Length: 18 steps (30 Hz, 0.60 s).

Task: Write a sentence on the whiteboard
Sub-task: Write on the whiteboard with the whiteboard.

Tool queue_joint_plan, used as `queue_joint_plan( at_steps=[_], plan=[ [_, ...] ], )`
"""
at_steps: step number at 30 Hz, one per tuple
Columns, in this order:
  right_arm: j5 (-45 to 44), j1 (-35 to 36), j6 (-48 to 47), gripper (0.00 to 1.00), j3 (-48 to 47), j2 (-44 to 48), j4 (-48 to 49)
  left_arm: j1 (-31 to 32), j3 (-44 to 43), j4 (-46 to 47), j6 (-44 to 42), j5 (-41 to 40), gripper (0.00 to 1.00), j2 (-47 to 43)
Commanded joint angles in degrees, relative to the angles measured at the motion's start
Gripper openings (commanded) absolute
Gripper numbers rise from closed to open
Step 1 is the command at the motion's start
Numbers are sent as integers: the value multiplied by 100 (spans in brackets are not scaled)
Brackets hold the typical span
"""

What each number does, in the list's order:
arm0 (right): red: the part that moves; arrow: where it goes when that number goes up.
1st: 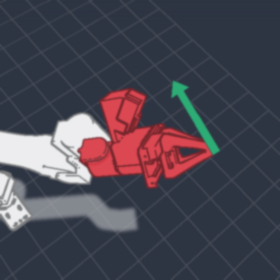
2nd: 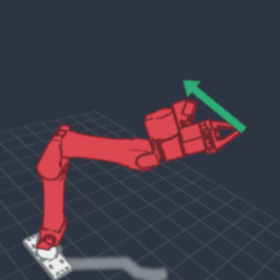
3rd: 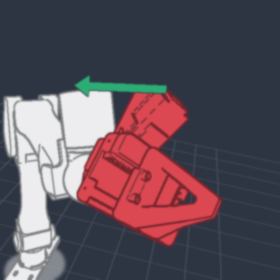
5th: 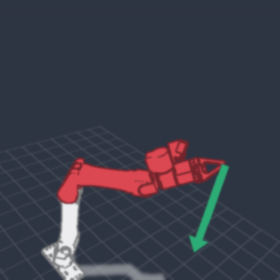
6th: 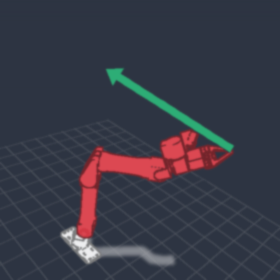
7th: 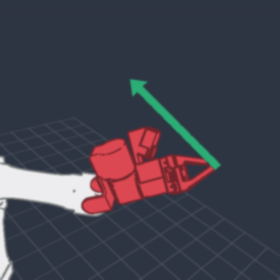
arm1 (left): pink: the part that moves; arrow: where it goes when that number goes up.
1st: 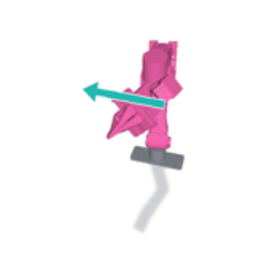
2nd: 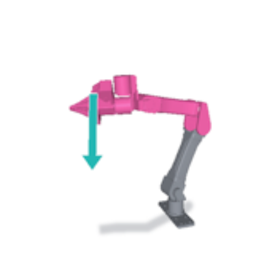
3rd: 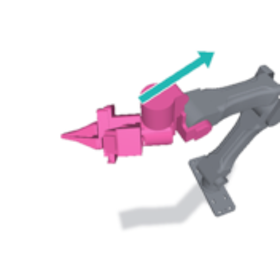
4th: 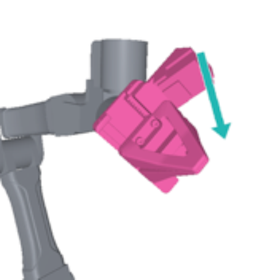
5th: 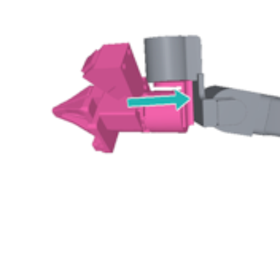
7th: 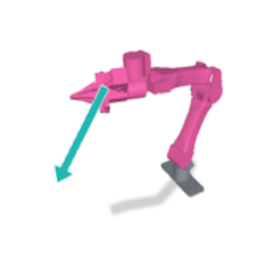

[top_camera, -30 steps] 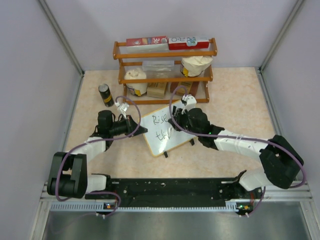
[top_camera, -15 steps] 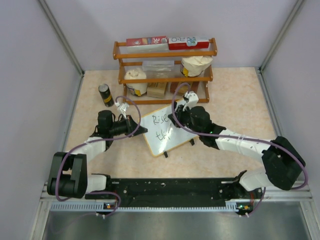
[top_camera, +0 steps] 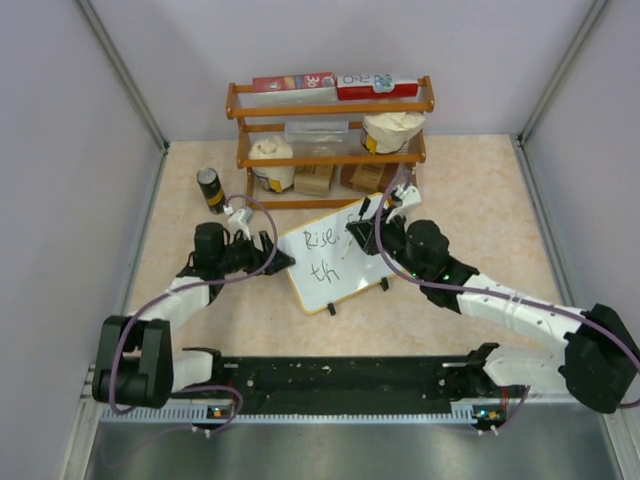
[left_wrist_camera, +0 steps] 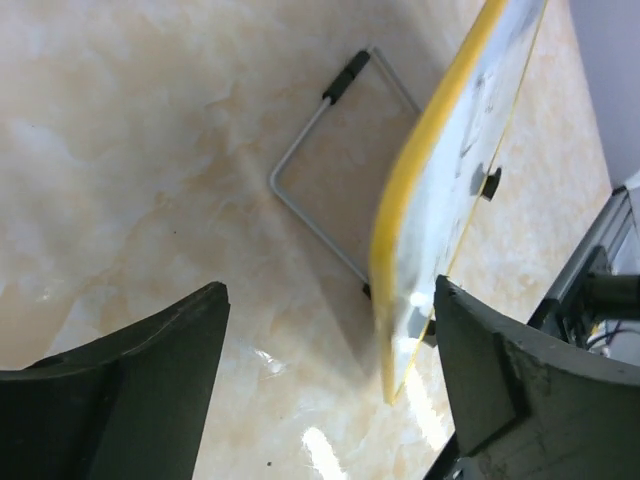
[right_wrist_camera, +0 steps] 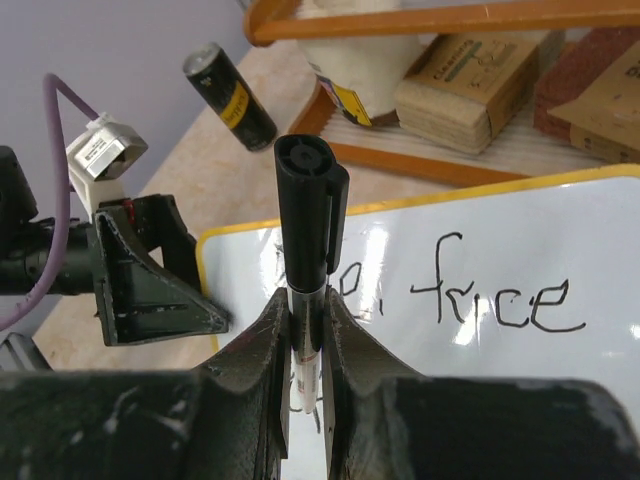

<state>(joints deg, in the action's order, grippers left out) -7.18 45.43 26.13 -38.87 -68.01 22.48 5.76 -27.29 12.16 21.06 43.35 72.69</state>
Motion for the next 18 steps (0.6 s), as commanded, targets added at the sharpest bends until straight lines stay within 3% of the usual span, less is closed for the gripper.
queue_joint_plan(
  at_steps=[1,6,9,15,18],
  plan=[
    [111,-52,50,0,38,472,-50,-13,-22,-485,-128,-844,90,-1114],
    [304,-43,173,0,-6,937,-261,57,-128,-1786,-278,-1934,92,-3108],
    [550,-43,322,0,-15,1123,-297,337,-92,-1621,-85,-2033,91,-4006],
    [1148,-43,665,0,-59,1448,-288,1005,-943,-1104,-49,-664,90,-3605],
    [1456,-43,771,0,-129,1501,-253,1865,-1461,-1102,-488,-696,91,-2973]
  ],
)
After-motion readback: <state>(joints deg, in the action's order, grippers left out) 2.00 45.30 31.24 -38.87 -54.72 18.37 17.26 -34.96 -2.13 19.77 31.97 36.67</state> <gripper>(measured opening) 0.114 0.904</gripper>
